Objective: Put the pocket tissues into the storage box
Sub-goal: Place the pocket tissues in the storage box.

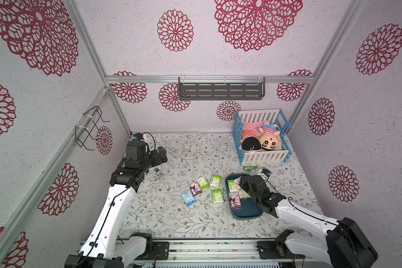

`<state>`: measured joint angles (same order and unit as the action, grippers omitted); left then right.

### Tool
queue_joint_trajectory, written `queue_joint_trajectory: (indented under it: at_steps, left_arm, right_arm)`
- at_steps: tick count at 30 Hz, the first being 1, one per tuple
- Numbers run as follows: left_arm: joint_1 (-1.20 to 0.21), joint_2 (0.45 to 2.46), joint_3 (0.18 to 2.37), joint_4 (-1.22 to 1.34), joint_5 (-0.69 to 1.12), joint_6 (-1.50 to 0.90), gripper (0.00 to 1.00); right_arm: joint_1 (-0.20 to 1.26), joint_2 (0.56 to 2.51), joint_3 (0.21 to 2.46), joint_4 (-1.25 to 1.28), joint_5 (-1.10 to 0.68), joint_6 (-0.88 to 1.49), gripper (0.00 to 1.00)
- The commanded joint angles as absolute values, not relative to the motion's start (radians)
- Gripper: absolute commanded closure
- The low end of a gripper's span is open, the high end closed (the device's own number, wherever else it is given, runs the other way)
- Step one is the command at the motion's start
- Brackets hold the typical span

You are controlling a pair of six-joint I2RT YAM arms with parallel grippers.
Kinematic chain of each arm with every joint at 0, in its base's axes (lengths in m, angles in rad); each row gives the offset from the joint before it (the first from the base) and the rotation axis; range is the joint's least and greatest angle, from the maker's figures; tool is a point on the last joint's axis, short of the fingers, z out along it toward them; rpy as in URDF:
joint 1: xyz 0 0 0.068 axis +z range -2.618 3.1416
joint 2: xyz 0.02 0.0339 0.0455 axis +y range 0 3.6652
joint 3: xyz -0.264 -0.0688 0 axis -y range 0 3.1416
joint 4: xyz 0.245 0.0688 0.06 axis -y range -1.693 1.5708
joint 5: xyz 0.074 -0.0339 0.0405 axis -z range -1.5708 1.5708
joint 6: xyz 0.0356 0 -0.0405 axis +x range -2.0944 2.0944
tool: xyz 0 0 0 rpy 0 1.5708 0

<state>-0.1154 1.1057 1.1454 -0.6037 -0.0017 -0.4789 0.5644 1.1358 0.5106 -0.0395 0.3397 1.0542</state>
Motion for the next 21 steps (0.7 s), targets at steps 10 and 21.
queue_joint_trajectory:
  at_steps: [10, 21]
  left_arm:
    - [-0.125, 1.101, 1.129, -0.588, 0.002, -0.496, 0.03]
    - [-0.125, 1.101, 1.124, -0.589, -0.001, -0.489, 0.03]
  right_arm:
    - [0.579, 1.139, 0.666, -0.24, 0.273, 0.645, 0.49]
    - [0.579, 1.228, 0.736, -0.3, 0.238, 0.512, 0.7]
